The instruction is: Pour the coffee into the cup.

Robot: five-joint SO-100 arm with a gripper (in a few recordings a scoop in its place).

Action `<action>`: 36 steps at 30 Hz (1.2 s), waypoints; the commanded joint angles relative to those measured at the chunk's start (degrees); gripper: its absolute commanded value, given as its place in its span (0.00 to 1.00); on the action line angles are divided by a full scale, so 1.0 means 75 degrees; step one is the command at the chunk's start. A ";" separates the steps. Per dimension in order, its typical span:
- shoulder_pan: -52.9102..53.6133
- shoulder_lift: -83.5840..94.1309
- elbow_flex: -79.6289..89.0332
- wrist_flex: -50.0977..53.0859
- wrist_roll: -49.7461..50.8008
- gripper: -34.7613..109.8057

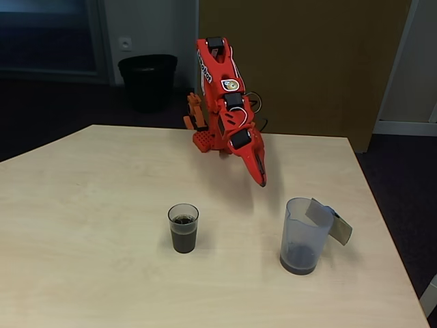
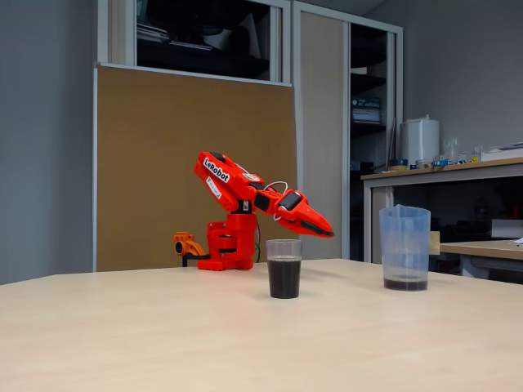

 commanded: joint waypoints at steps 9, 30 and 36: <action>0.2191 0.1793 0.0492 0.3387 -0.2812 0.24; 0.2965 0.4980 0.0563 0.8930 -0.4020 0.24; 0.2695 0.5895 0.0563 0.9645 -0.4242 0.24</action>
